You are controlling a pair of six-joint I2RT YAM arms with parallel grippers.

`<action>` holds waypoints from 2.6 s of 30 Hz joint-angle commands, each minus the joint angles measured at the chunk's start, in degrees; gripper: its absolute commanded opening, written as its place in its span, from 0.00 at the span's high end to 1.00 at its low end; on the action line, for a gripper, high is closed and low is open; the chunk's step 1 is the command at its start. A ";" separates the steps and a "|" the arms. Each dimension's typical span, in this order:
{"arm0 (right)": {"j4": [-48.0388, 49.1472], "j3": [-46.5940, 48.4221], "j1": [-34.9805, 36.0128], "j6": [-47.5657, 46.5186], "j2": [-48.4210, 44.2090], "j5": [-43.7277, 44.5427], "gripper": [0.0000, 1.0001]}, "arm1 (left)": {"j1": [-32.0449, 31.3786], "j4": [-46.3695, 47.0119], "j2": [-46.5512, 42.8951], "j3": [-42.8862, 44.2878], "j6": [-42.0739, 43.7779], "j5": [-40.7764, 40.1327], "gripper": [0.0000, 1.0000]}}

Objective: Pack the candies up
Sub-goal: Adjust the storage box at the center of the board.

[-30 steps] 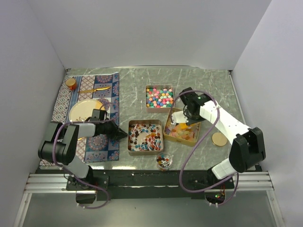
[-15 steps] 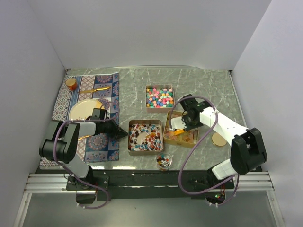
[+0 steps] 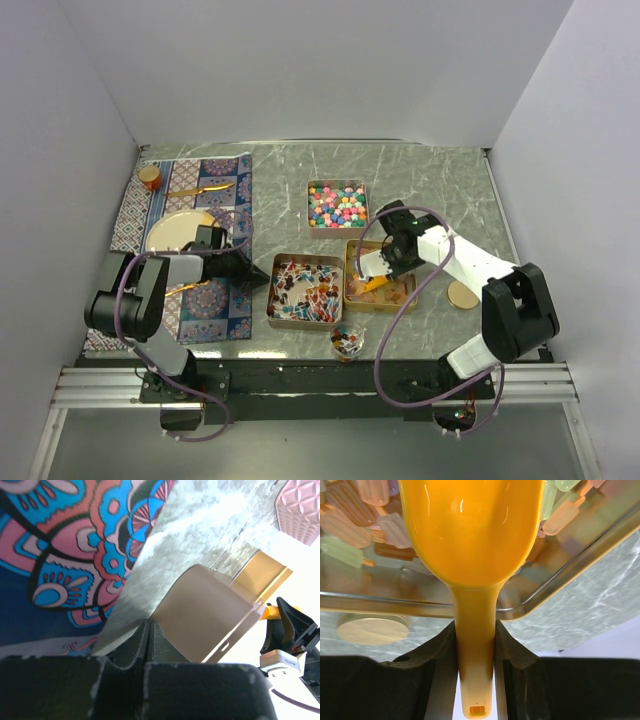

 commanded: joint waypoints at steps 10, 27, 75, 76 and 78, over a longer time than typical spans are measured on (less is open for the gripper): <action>10.54 -4.58 -0.84 -10.97 1.95 -6.35 1.00 | -0.37 -2.27 1.12 3.52 1.80 3.22 0.99; -1.84 7.20 -3.56 -5.79 7.75 -20.75 1.00 | -0.20 -3.32 2.70 7.64 4.00 4.36 0.99; 1.67 -1.59 -12.27 8.53 -16.87 -29.55 1.00 | 1.30 0.55 -0.55 23.46 17.17 31.96 0.22; 1.93 -2.99 -12.27 9.06 -17.13 -29.47 1.00 | 1.65 -0.50 -0.81 23.73 17.97 31.96 0.22; 3.51 -5.45 -12.44 9.07 -18.01 -28.94 1.00 | 2.00 -1.04 -0.73 24.08 18.68 31.96 0.22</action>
